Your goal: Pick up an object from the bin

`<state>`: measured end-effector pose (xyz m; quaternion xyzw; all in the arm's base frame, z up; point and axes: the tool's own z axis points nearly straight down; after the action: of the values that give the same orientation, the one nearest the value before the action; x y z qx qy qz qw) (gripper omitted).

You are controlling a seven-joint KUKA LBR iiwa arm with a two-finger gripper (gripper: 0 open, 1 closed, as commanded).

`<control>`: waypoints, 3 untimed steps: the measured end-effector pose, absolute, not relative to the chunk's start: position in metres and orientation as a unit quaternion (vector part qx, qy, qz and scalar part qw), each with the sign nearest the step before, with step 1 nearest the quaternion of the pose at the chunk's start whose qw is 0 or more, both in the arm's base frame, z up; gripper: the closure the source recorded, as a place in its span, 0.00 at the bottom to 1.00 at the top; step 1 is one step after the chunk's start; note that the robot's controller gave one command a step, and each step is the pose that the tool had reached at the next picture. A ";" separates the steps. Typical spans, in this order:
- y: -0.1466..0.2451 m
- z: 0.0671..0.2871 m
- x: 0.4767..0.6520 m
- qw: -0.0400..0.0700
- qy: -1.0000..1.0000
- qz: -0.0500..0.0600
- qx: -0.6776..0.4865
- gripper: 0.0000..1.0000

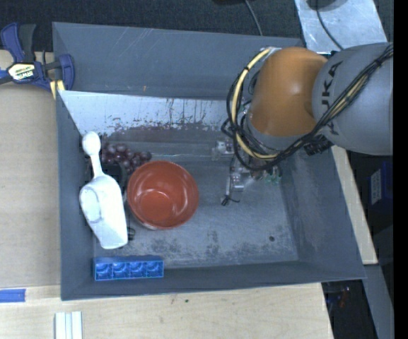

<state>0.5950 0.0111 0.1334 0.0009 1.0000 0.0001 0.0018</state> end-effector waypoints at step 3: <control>0.042 0.070 0.574 0.004 1.000 0.001 0.003 0.00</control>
Offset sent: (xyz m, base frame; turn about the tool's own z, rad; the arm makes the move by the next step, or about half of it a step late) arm -0.0234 0.0299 -0.0634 0.0069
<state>0.5744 0.0424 0.0695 0.0032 1.0000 0.0006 0.0037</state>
